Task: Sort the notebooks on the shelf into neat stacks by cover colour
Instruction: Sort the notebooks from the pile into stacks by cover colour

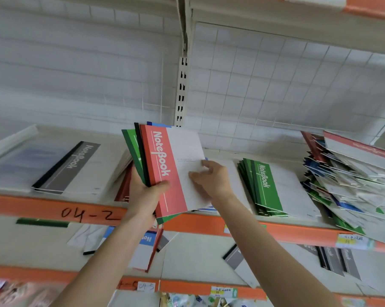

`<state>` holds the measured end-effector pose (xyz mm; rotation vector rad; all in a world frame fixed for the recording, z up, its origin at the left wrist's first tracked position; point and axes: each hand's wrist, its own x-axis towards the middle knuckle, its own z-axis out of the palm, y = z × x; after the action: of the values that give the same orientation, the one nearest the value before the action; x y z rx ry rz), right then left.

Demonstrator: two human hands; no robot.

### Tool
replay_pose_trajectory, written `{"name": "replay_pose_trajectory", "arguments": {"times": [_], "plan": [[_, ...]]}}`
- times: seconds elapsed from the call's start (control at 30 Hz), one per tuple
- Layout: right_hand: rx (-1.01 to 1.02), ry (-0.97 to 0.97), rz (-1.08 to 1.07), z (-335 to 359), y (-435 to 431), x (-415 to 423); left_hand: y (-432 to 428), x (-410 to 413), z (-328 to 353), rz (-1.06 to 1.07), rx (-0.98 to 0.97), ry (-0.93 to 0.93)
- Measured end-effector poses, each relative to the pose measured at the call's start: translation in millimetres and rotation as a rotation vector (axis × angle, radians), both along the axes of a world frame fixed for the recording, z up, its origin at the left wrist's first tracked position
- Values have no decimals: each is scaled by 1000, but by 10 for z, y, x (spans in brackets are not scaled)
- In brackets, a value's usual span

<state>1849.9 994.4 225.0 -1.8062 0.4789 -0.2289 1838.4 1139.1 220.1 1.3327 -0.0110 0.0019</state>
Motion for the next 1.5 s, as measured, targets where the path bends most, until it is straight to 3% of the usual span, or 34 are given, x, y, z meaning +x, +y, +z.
{"name": "replay_pose_trajectory", "arguments": {"times": [0.1, 0.23, 0.43, 0.83, 1.0, 1.33, 1.4, 1.47, 1.5], "plan": [[262, -48, -17, 41, 168, 93, 204, 69, 1, 25, 15, 9], [328, 11, 35, 84, 342, 217, 486, 177, -10, 54, 4, 32], [-130, 83, 110, 78, 718, 304, 826, 290, -27, 86, -59, 47], [-304, 10, -103, 83, 726, 499, 1677, 472, -141, 187, -38, 143], [-608, 181, -59, 1, 690, 581, 1992, 545, -174, 168, -11, 203], [-929, 460, 1, -149, 809, 589, 2217, 524, -206, 80, 12, 221], [-1039, 437, -13, -110, 820, 548, 2167, 521, -196, 45, -5, 225], [-979, 288, -10, -60, 891, 510, 2075, 534, -180, 5, -25, 219], [-819, 213, 2, -28, 948, 489, 2017, 544, -172, -11, -34, 213]]}}
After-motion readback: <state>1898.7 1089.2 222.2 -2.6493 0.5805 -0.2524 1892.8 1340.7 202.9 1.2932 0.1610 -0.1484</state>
